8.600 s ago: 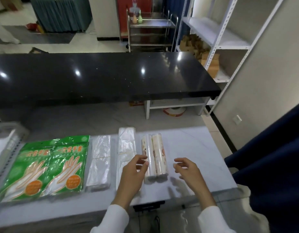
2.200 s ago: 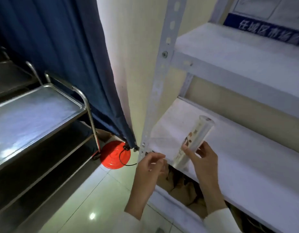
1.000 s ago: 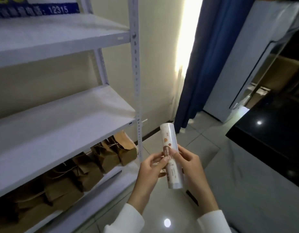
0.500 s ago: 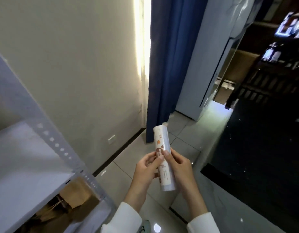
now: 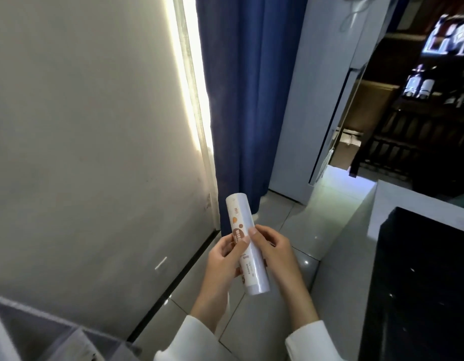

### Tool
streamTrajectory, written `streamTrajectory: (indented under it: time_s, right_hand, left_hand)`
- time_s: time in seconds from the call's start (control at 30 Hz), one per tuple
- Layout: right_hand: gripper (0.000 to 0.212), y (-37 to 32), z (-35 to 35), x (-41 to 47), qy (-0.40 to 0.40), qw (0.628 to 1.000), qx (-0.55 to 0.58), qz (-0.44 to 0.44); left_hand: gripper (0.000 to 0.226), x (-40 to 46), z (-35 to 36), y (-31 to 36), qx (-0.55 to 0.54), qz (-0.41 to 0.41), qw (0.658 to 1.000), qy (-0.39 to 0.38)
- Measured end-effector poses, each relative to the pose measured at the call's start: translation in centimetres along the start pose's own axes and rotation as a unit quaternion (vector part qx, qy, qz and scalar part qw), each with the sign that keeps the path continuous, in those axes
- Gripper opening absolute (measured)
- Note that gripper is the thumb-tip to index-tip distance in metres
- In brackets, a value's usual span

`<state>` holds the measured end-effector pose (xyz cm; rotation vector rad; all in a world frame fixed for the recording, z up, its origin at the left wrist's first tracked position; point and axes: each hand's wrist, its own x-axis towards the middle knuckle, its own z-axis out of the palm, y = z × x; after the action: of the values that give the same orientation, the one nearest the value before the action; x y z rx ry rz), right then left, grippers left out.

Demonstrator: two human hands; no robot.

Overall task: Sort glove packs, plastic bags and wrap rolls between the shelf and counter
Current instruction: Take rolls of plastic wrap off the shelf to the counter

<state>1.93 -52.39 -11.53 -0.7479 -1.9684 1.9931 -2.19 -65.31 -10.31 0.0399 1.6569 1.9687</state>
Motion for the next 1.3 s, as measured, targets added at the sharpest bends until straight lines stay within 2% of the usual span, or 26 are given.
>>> streamTrajectory:
  time_s: [0.23,0.4,0.67,0.87,1.0,1.3]
  right_hand:
    - [0.021,0.1,-3.3,9.8,0.039,0.999,0.016,0.033]
    - [0.022,0.2,-7.3,17.4,0.098,0.989,0.085,0.065]
    - [0.017,-1.4,-12.9,26.3,0.169,0.976,0.124,0.058]
    - [0.014,-2.4,-17.7,31.2,0.251,0.956,0.140,0.058]
    - [0.017,-2.5,-21.1,35.6,0.288,0.944,0.145,0.069]
    - [0.016,-4.5,-29.7,48.0,0.380,0.915,0.124,0.061]
  left_hand:
    - [0.048,10.4,3.9,1.1,0.061,-0.021,0.997,-0.036]
    - [0.033,19.1,8.1,1.9,0.127,-0.018,0.988,-0.092]
    - [0.027,30.8,15.3,2.9,0.122,-0.049,0.981,-0.146]
    - [0.044,37.7,21.5,3.2,0.159,-0.063,0.963,-0.207]
    - [0.030,42.8,25.8,2.7,0.154,-0.074,0.958,-0.230]
    - [0.031,56.3,38.2,4.0,0.141,-0.112,0.938,-0.297]
